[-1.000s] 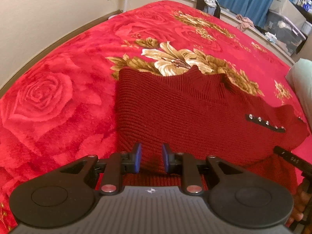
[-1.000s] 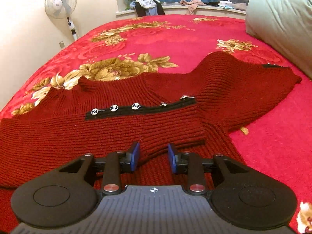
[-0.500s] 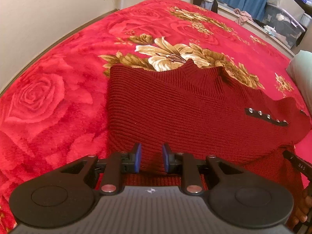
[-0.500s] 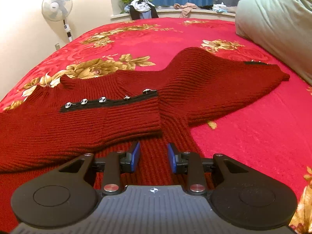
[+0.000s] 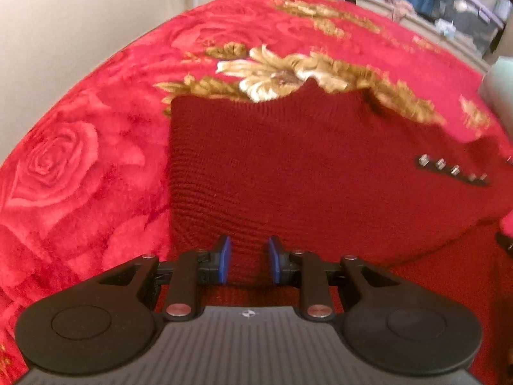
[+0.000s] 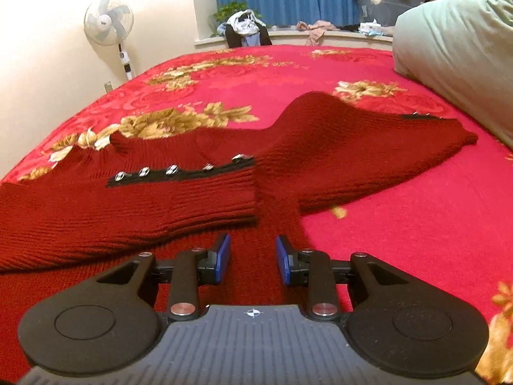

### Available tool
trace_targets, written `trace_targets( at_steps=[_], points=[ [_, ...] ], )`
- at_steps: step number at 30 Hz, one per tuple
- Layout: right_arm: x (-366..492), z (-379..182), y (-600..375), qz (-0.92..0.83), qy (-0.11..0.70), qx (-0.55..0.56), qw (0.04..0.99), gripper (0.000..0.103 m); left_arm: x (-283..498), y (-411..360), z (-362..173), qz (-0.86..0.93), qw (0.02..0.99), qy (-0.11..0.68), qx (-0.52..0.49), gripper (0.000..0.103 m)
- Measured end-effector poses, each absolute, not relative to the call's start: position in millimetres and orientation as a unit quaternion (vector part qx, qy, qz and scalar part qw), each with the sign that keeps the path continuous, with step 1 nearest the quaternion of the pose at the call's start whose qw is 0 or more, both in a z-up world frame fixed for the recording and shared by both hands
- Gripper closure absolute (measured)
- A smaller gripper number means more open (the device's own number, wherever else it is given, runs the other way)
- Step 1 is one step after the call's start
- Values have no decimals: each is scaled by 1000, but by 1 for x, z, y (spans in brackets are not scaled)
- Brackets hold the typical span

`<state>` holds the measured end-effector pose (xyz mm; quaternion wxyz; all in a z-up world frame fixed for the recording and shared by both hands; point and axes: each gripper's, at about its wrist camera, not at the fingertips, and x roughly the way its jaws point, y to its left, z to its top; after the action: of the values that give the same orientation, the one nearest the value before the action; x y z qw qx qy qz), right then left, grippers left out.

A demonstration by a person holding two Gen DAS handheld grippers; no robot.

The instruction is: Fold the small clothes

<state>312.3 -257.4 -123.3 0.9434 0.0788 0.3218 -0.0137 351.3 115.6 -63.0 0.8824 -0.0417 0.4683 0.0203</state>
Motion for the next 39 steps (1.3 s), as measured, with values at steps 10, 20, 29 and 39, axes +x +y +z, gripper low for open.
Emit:
trace_targets(
  at_steps=[10,20,29,39],
  points=[
    [317,-131,-383,-120,313,167,927,70,349,103,-46,-2,894,446,-34,69],
    [357,-135,-463,-139,283,251,915,66,347,97,-52,-16,894,448,-2,69],
    [407,-155,-498,-165,293,297,893,66,348,98,-58,-13,891,453,9,69],
    [433,-167,-505,-189,292,329,878,65,350,103,-63,-10,889,458,9,69]
  ],
)
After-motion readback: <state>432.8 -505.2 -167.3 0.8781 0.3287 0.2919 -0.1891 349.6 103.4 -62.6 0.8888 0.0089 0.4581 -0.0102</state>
